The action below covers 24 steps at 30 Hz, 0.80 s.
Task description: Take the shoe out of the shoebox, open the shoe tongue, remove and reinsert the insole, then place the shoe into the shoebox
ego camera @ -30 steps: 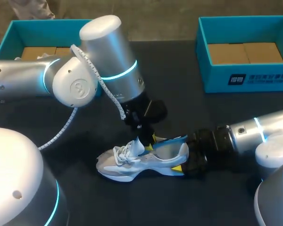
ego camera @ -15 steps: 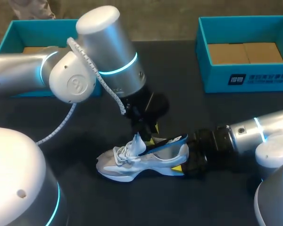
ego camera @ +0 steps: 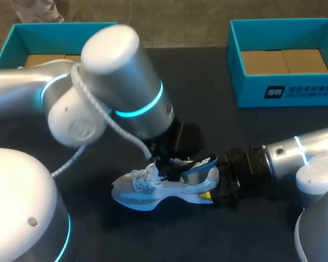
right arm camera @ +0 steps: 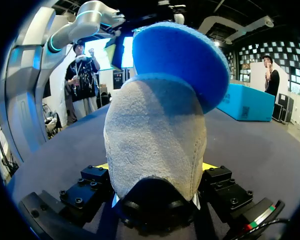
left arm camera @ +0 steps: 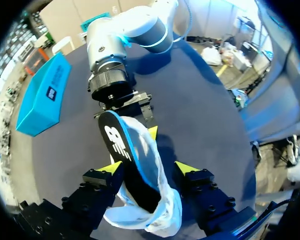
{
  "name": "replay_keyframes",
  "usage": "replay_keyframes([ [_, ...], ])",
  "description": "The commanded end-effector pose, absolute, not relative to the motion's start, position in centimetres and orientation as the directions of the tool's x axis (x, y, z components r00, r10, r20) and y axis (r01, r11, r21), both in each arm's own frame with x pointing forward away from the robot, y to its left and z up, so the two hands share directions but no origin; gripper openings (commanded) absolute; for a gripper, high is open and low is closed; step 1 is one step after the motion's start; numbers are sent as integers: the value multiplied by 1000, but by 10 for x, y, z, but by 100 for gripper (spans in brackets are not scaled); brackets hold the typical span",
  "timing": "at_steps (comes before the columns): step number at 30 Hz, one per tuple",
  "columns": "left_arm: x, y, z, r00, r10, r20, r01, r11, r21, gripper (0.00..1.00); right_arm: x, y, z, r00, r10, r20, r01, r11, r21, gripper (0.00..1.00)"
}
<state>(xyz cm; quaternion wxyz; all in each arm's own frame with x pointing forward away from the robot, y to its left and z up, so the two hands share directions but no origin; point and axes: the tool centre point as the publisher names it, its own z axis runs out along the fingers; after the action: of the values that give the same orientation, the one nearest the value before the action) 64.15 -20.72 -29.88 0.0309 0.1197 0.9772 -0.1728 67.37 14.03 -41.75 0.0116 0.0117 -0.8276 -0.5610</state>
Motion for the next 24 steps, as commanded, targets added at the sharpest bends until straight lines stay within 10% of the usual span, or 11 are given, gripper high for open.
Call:
replay_keyframes([
  [1,632,-208,-301,-964,153,-217,220,918,-329,66,673,141,-419,-999,-32,6,-7,373,928,0],
  [24,655,-222,-318,-968,36,-248,118,938,-326,52,673,141,-419,-999,-32,6,-7,373,928,0],
])
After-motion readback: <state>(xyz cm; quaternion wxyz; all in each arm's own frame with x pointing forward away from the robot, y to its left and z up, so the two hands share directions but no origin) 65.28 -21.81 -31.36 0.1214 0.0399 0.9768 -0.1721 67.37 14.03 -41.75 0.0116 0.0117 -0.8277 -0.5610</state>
